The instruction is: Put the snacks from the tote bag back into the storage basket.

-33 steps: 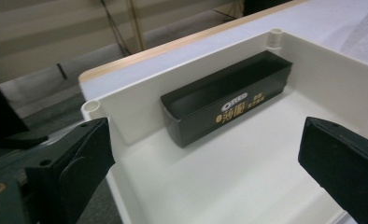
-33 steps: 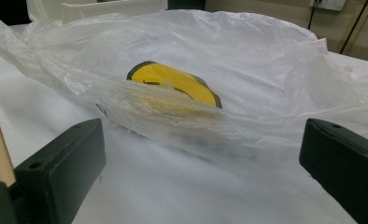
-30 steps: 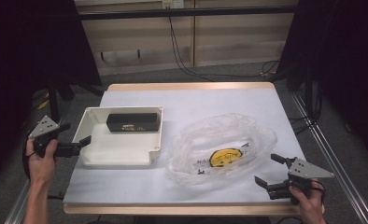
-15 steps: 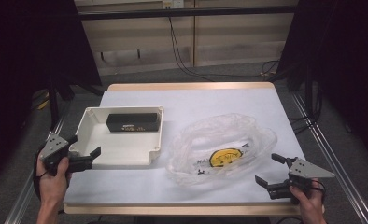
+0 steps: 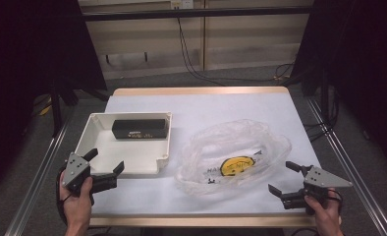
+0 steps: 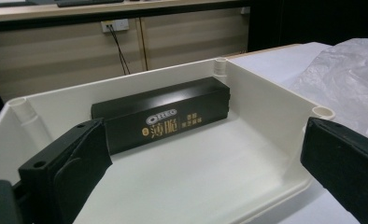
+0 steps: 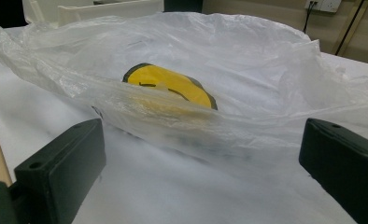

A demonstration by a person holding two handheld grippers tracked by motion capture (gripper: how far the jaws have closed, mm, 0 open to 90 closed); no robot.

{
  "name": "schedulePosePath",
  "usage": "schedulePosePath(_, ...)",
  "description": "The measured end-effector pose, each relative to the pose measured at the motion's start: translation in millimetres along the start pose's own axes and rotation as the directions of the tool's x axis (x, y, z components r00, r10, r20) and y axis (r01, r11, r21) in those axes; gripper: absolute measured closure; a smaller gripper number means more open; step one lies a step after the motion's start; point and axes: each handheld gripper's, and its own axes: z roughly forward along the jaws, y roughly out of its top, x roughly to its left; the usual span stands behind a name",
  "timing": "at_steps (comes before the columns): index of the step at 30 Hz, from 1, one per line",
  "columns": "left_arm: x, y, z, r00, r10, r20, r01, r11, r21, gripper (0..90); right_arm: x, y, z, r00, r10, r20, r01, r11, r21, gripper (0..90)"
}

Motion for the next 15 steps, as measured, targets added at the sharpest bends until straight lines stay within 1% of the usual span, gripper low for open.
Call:
schedulePosePath(1, -3.4, -1.0, 0.5, 0.9999, 0.003, 0.012, -0.003, 1.0, 0.001, 1.3, 0.0, -0.1, 0.2, 1.0, 0.004, -0.006, -0.004, 1.0, -0.001, 0.0)
schedulePosePath(2, -5.8, -1.9, 1.4, 0.9992, 0.01, 0.04, -0.011, 0.9999, 0.006, 1.1, 0.0, -0.1, 0.3, 1.0, 0.003, -0.006, -0.003, 1.0, -0.001, 0.0)
schedulePosePath(5, -16.4, -5.2, 4.0, 0.9976, 0.012, 0.068, -0.013, 0.9998, 0.012, 1.3, -0.1, -0.2, 0.6, 1.0, 0.005, -0.005, -0.005, 1.0, 0.002, 0.0)
schedulePosePath(7, -22.6, -9.2, 5.4, 0.9953, 0.017, 0.095, -0.018, 0.9998, 0.011, 1.2, 0.3, 0.1, 0.4, 1.0, 0.002, -0.006, -0.002, 1.0, 0.0, 0.0)
schedulePosePath(8, -24.7, -10.9, 6.5, 0.9955, 0.018, 0.093, -0.02, 0.9996, 0.018, 1.1, 0.4, 0.2, 0.1, 1.0, 0.0, -0.003, 0.0, 1.0, 0.001, 0.0)
schedulePosePath(9, -26.3, -12.7, 7.2, 0.9957, 0.015, 0.091, -0.016, 0.9998, 0.011, 1.2, 0.4, 0.1, 0.1, 1.0, 0.001, -0.003, -0.001, 1.0, 0.002, 0.0)
schedulePosePath(10, -28.0, -15.1, 7.3, 0.9947, 0.013, 0.102, -0.013, 0.9999, -0.001, 1.2, 0.1, 0.0, 0.3, 1.0, -0.001, -0.005, 0.001, 1.0, 0.002, 0.0)
schedulePosePath(11, -30.6, -17.3, 8.1, 0.9937, 0.018, 0.111, -0.019, 0.9998, 0.004, 1.2, 0.2, 0.1, 0.3, 1.0, 0.003, 0.0, -0.003, 1.0, 0.002, 0.0)
schedulePosePath(12, -32.3, -19.6, 8.9, 0.9911, 0.031, 0.129, -0.033, 0.9994, 0.013, 1.2, -0.1, 0.2, 0.3, 1.0, -0.002, -0.002, 0.002, 1.0, 0.001, 0.0)
schedulePosePath(14, -34.5, -22.1, 11.1, 0.99, 0.034, 0.137, -0.039, 0.9987, 0.032, 1.3, 0.1, 0.2, 0.0, 1.0, 0.001, 0.001, -0.001, 1.0, 0.005, 0.0)
schedulePosePath(15, -35.1, -24.2, 13.2, 0.9904, 0.039, 0.132, -0.044, 0.9984, 0.036, 1.3, -0.1, 0.2, 0.3, 1.0, 0.001, 0.0, -0.001, 1.0, 0.003, 0.0)
